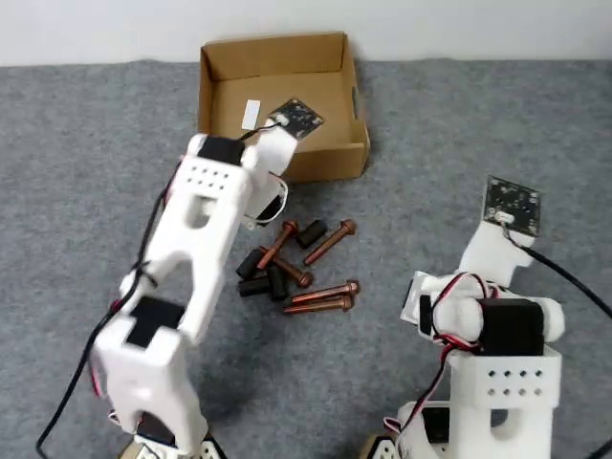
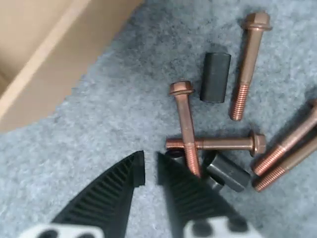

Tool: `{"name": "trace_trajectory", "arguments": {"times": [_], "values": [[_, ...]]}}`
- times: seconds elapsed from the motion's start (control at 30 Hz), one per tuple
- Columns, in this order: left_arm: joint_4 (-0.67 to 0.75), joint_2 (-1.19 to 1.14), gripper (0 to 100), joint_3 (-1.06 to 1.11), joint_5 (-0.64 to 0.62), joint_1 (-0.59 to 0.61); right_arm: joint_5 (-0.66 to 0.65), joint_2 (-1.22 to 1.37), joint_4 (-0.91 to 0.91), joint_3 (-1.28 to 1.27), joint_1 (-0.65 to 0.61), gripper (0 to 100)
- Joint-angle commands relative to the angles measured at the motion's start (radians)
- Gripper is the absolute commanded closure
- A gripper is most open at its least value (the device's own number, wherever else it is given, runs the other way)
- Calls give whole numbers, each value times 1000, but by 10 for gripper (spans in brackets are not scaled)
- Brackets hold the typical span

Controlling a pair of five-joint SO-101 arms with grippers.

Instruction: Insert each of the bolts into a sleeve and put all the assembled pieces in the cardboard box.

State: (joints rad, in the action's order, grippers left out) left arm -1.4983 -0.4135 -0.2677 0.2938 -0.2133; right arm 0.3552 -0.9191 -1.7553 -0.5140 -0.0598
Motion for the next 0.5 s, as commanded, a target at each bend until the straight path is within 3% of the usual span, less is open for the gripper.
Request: {"name": "trace_trajectory", "arguments": {"times": [0.0, 0.13, 0.23, 0.47], "values": [[-149, -153, 866, -288, 9, -11, -5, -22, -38, 9, 22, 991], [-255, -342, 865, -550, 8, -18, -5, -22, -38, 9, 25, 991], [-256, -436, 864, -664, 8, -20, -5, -22, -38, 9, 25, 991], [-256, -499, 863, -696, 8, -54, -5, -22, -38, 9, 25, 991]]}}
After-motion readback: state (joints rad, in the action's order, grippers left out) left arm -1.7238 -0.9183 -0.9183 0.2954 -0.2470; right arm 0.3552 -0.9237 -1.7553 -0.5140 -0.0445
